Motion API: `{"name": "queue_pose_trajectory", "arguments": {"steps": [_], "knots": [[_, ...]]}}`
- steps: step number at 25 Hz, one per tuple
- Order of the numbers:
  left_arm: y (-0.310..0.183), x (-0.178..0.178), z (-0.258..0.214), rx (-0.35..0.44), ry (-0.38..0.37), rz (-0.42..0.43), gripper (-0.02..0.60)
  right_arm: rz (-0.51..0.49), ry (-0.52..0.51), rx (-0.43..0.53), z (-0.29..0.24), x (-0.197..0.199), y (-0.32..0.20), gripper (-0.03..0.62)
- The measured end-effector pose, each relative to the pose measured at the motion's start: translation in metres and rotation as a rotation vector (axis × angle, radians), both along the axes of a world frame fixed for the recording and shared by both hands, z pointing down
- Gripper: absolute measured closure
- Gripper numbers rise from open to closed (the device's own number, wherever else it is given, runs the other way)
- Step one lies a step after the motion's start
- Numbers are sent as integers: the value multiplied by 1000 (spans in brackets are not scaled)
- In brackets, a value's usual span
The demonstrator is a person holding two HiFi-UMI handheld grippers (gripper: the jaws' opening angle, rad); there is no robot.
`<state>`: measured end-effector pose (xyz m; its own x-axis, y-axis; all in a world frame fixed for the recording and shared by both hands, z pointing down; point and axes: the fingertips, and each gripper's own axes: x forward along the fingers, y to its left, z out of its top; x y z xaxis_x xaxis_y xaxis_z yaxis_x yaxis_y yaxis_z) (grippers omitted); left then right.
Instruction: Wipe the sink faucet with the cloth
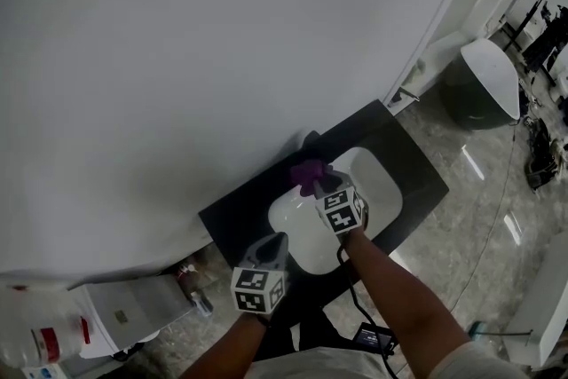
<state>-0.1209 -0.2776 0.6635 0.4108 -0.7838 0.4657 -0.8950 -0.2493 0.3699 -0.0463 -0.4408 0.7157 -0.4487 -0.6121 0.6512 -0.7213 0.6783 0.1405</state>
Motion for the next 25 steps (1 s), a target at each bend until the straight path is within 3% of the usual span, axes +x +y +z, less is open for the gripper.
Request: {"name": "queue_pose_trajectory", "arguments": {"steps": [5, 9, 12, 15, 19, 23, 25], "knots": [[-4, 6, -7, 4, 11, 10, 577, -38, 17, 0, -2, 9, 44, 525], [-4, 6, -16, 20, 2, 18, 577, -69, 41, 67, -17, -24, 15, 524], [-2, 4, -15, 20, -3, 19, 577, -58, 100, 60, -6, -40, -17, 524], [-1, 2, -9, 12, -1, 19, 577, -48, 175, 32, 17, -35, -23, 524], [0, 2, -4, 8, 8, 22, 577, -67, 240, 37, 38, -19, 6, 524], [0, 10, -10, 19, 14, 39, 577, -23, 196, 26, 32, 9, 31, 524], [3, 13, -14, 25, 16, 48, 577, -13, 134, 70, 5, 14, 38, 524]]}}
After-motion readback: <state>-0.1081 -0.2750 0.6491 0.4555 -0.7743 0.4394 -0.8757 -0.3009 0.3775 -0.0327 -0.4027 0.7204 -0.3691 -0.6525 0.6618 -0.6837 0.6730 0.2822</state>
